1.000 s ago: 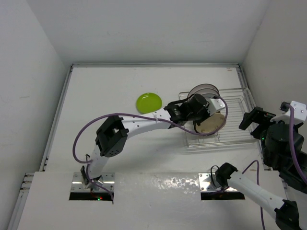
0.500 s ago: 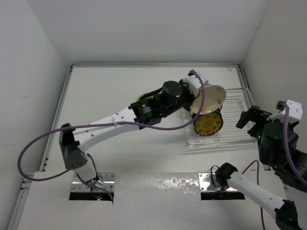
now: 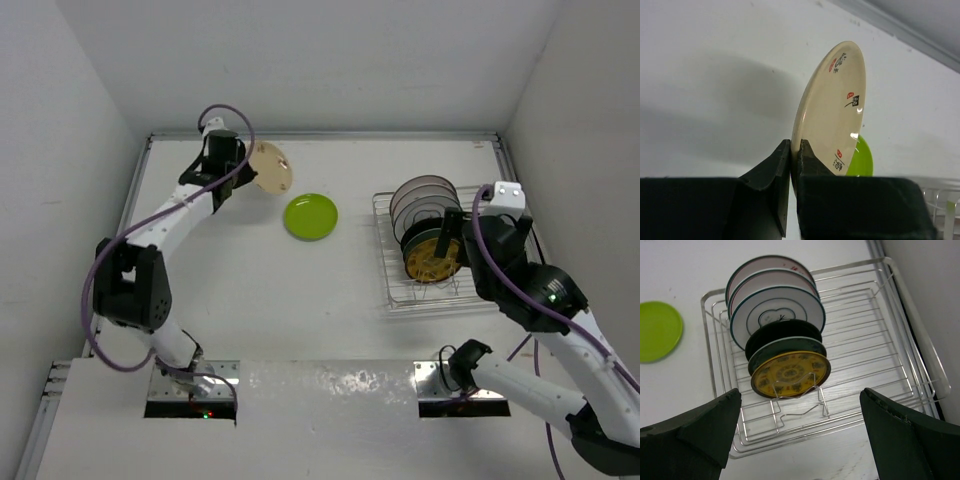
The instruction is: Unload the plates from the dish rack
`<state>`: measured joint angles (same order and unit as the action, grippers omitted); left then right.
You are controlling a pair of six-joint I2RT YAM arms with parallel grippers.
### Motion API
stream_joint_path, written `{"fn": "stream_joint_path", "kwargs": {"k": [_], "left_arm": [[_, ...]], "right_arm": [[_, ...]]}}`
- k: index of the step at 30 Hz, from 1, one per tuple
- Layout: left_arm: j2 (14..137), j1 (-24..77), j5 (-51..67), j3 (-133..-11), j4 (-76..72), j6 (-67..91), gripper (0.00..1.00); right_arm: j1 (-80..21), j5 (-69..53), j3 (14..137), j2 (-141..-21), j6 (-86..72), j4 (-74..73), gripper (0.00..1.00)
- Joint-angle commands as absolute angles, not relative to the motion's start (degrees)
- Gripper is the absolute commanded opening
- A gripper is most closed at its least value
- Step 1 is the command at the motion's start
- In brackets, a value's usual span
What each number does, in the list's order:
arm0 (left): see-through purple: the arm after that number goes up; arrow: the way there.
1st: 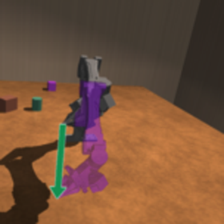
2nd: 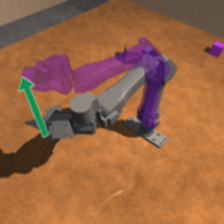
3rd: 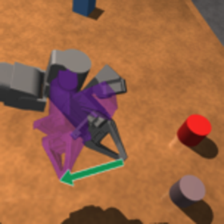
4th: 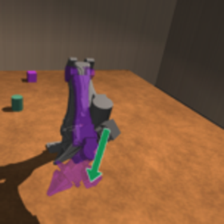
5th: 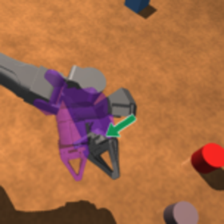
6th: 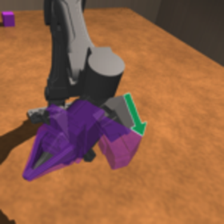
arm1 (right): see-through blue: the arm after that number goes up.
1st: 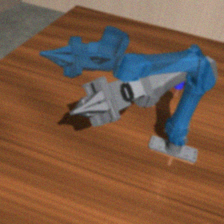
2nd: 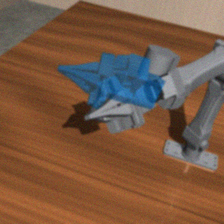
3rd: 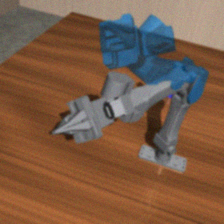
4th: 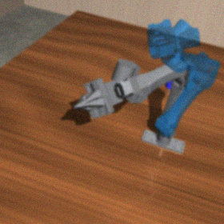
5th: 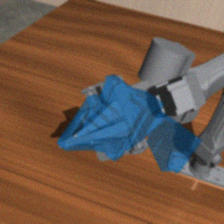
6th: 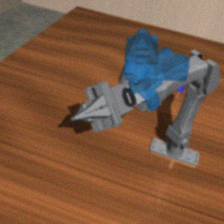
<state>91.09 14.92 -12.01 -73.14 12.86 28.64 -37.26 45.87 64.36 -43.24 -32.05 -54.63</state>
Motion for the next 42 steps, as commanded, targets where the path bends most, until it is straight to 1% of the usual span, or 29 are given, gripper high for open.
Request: {"fn": "stream_joint_path", "kwargs": {"k": [1, 5, 9, 12, 18, 23, 26, 27, 29, 30, 32, 34, 35, 36, 37, 40, 42], "left_arm": [[94.64, 14.68, 1.74, -74.35, 6.86, 35.24, 0.0], [100.09, 14.33, 5.53, -74.45, 5.54, 35.86, 0.0], [101.34, 14.41, 7.29, -71.99, 2.38, 36.74, 0.0], [103.0, 14.41, 8.43, -71.37, 2.55, 36.65, 0.04], [105.56, 15.11, 8.97, -70.84, 2.72, 35.95, 0.05], [106.78, 17.22, 8.79, -72.16, 3.95, 34.98, 0.11], [107.4, 18.37, 7.56, -72.42, 5.71, 34.8, 0.2], [107.4, 18.72, 7.12, -71.9, 5.89, 35.15, 0.28], [107.32, 18.81, 6.42, -71.46, 6.06, 35.42, 0.38], [107.4, 18.81, 6.24, -71.28, 6.41, 35.51, 0.46], [107.32, 18.9, 6.07, -71.28, 7.03, 35.42, 0.55], [106.61, 19.6, 4.14, -71.72, 8.61, 35.16, 0.68], [105.92, 20.3, 3.26, -72.41, 10.44, 34.63, 0.84], [105.47, 20.82, 2.12, -72.77, 11.5, 34.45, 0.95], [104.95, 21.27, 0.2, -73.03, 12.47, 34.11, 0.99], [101.7, 23.55, -7.63, -73.21, 16.25, 33.31, 1.0], [98.89, 25.22, -11.24, -72.86, 18.19, 32.17, 1.0]], "right_arm": [[-37.18, 42.63, 62.93, -43.59, -31.82, -50.45, 0.99], [-37.18, 42.98, 61.97, -44.03, -31.2, -50.62, 0.99], [-37.18, 43.42, 61.09, -44.12, -30.94, -50.27, 0.99], [-37.18, 43.16, 60.47, -44.3, -30.94, -49.75, 0.99], [-37.18, 43.07, 60.03, -45.26, -31.38, -48.78, 0.99], [-37.18, 42.28, 60.03, -47.72, -31.03, -47.9, 0.99], [-37.18, 41.75, 59.94, -49.74, -30.59, -46.85, 0.99], [-37.26, 41.57, 60.12, -50.79, -30.41, -46.58, 0.99], [-37.18, 41.22, 60.47, -51.85, -30.24, -45.71, 0.99], [-37.18, 40.96, 60.64, -52.46, -30.15, -45.44, 0.99], [-37.18, 40.87, 61.61, -54.57, -29.88, -45.0, 0.99], [-37.18, 41.66, 62.93, -57.72, -29.71, -45.35, 0.99], [-37.18, 42.27, 64.15, -58.88, -29.88, -45.7, 0.99], [-37.18, 42.8, 64.86, -60.28, -30.23, -46.23, 0.99], [-37.18, 44.02, 65.56, -62.82, -30.5, -47.19, 0.99], [-35.87, 45.88, 66.01, -65.82, -31.9, -46.68, 0.99], [-34.01, 44.21, 63.82, -66.18, -32.96, -43.78, 0.99]]}}
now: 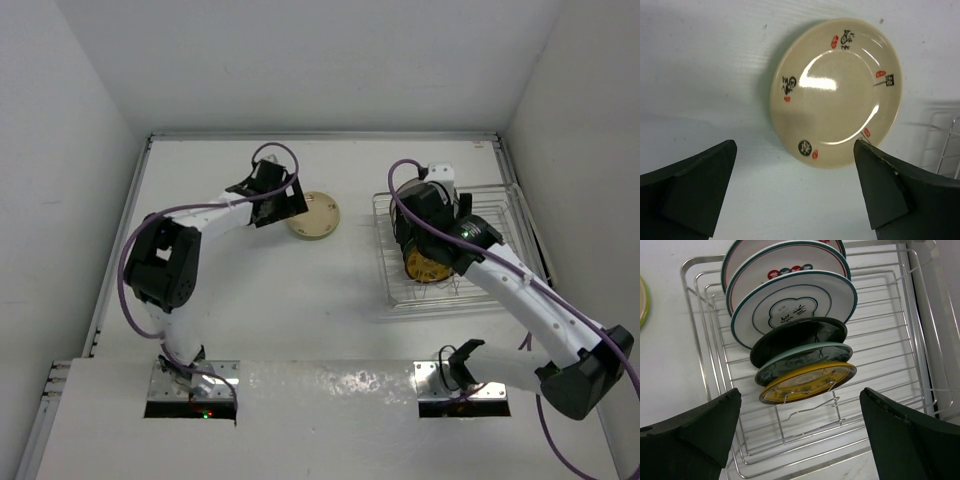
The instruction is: Unload the plates from the dish rack
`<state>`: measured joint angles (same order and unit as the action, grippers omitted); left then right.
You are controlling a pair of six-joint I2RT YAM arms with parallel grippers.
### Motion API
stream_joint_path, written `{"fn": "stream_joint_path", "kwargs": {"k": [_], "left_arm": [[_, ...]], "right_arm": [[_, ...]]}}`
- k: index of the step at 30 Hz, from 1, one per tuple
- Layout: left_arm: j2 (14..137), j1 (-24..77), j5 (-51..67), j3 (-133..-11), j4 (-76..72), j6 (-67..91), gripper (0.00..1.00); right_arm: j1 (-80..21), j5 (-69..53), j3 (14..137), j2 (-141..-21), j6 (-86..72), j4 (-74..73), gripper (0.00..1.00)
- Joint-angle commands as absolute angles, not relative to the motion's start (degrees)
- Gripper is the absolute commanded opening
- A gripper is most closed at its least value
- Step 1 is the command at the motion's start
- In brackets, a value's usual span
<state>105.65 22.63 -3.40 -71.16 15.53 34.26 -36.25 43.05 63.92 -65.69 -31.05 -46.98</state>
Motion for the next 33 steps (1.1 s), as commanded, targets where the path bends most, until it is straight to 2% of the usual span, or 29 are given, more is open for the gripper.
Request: {"fn": "stream_joint_path", "kwargs": {"k": [1, 4, 6, 8, 9, 12, 17, 19, 29, 33], "left_arm": [[96.79, 26.62, -12.47, -72.86, 20.02, 31.65, 1.0], [92.56, 29.52, -18.09, -72.25, 23.98, 29.89, 1.0], [86.86, 32.6, -22.13, -70.93, 25.92, 29.44, 1.0], [80.53, 35.41, -24.51, -68.57, 28.03, 29.44, 1.0], [78.33, 36.12, -25.04, -67.86, 28.47, 29.36, 1.0], [71.12, 37.79, -25.93, -64.96, 31.37, 29.62, 1.0], [62.25, 37.97, -25.84, -60.39, 33.48, 27.52, 1.0], [60.3, 37.97, -26.19, -59.25, 34.01, 26.64, 1.0], [61.0, 38.06, -21.45, -56.69, 31.47, 26.28, 1.0], [61.17, 38.06, -20.74, -55.99, 30.41, 26.28, 1.0]], "right_arm": [[-32.1, 42.03, 62.94, -66.18, -33.74, -42.55, 0.99], [-29.45, 41.83, 59.86, -66.53, -35.94, -40.34, 0.94], [-28.3, 43.23, 58.36, -67.06, -39.45, -39.73, 0.85], [-27.6, 44.12, 56.09, -66.71, -43.58, -38.16, 0.8], [-26.81, 43.77, 55.03, -66.45, -44.9, -37.1, 0.73], [-24.97, 43.68, 51.42, -65.92, -50.96, -34.28, 0.61], [-23.56, 48.33, 48.17, -67.06, -59.41, -33.31, 0.53], [-23.12, 49.13, 47.03, -67.15, -61.25, -32.53, 0.53], [-22.24, 49.75, 45.18, -69.52, -64.07, -30.06, 0.51], [-22.24, 51.41, 44.74, -69.35, -66.61, -30.58, 0.43]]}}
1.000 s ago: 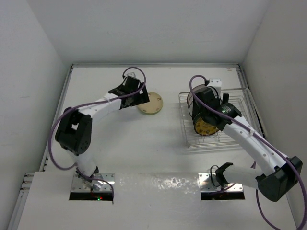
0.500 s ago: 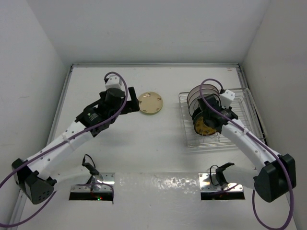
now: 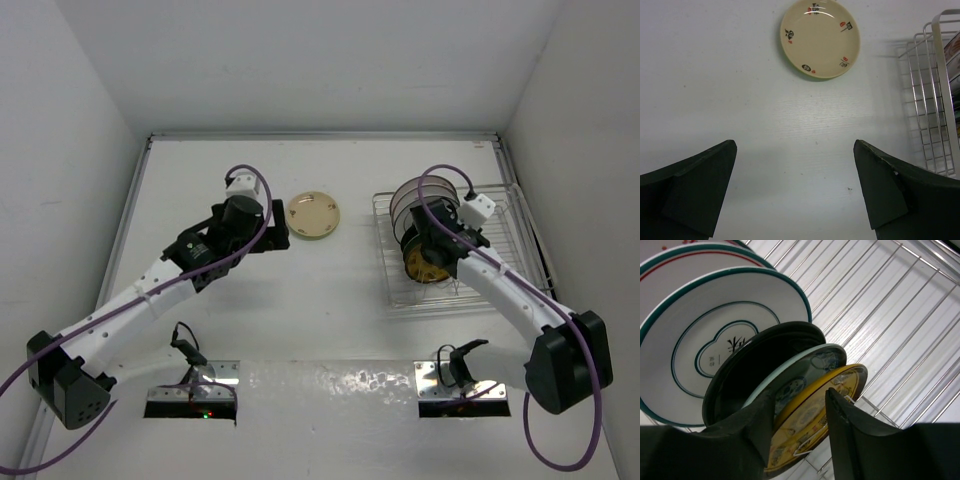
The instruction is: Unload the plates from the dish rack
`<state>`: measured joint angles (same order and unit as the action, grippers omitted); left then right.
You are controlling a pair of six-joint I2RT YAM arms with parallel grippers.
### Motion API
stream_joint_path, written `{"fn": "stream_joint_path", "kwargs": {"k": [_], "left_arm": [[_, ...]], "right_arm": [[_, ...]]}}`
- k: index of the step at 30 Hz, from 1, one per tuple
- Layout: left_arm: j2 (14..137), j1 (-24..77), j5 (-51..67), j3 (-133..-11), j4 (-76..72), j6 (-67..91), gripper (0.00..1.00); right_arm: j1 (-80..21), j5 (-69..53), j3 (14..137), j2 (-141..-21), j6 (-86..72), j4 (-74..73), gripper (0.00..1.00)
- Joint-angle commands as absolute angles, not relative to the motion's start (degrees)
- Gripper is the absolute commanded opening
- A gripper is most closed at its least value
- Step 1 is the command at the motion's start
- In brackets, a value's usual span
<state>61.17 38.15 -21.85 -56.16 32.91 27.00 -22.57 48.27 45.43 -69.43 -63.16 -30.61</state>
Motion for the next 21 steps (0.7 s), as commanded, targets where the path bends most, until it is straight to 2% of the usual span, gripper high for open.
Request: {"fn": "stream_joint_path", "kwargs": {"k": [1, 8, 9, 13, 18, 20, 21], "left_arm": [[61.17, 38.06, -20.57, -55.99, 30.5, 26.19, 1.0], [61.26, 38.06, -19.6, -55.81, 29.36, 25.93, 1.0], [61.43, 38.06, -19.43, -55.72, 29.27, 25.93, 1.0], [62.31, 38.06, -18.63, -55.64, 28.74, 25.84, 1.0], [62.05, 38.06, -18.19, -55.72, 28.74, 25.58, 1.0], [61.79, 38.06, -17.93, -55.72, 28.57, 25.49, 1.0], [61.79, 38.06, -17.76, -55.72, 28.48, 25.4, 1.0]], "right_arm": [[-22.24, 52.37, 44.74, -69.35, -67.49, -31.72, 0.42], [-22.32, 54.58, 43.33, -68.03, -79.35, -37.08, 0.3], [-22.24, 54.49, 42.9, -67.85, -83.63, -38.39, 0.25], [-22.32, 52.91, 41.84, -67.76, -95.24, -41.21, 0.14], [-22.32, 52.56, 42.71, -67.5, -100.79, -44.03, 0.07], [-22.32, 52.38, 42.63, -66.71, -102.73, -45.44, 0.0], [-22.32, 52.21, 42.45, -66.27, -103.44, -45.44, 0.0]]}}
